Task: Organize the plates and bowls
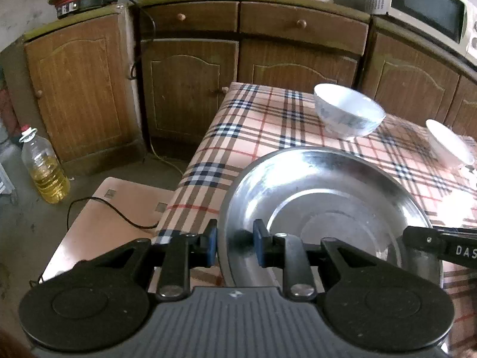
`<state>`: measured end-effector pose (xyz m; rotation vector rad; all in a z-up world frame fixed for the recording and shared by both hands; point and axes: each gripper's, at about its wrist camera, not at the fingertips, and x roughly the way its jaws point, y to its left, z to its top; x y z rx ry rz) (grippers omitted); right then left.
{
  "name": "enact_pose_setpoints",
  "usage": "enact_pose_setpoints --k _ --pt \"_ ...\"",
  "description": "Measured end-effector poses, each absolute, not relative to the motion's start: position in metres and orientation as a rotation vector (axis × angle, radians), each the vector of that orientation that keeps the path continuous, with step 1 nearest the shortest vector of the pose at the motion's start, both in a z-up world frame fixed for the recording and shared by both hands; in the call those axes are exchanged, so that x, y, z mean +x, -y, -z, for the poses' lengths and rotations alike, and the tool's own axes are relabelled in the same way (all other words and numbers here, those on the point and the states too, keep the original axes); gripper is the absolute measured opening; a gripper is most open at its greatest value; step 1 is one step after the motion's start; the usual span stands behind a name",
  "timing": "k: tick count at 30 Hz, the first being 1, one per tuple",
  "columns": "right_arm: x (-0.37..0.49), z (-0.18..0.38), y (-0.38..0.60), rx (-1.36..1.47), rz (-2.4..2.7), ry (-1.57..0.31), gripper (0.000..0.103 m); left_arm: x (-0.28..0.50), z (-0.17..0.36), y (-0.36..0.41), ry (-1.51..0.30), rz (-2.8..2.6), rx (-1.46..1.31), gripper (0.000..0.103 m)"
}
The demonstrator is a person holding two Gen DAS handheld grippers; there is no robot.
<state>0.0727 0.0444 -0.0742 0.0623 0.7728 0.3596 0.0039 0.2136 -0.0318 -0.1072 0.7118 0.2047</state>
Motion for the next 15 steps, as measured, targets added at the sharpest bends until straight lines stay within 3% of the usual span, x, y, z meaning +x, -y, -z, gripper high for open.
enact_pose_setpoints --k 15 --pt "0.024 0.028 -0.016 0.056 -0.363 -0.691 0.024 -0.033 -0.002 -0.188 -0.682 -0.189 -0.119 0.025"
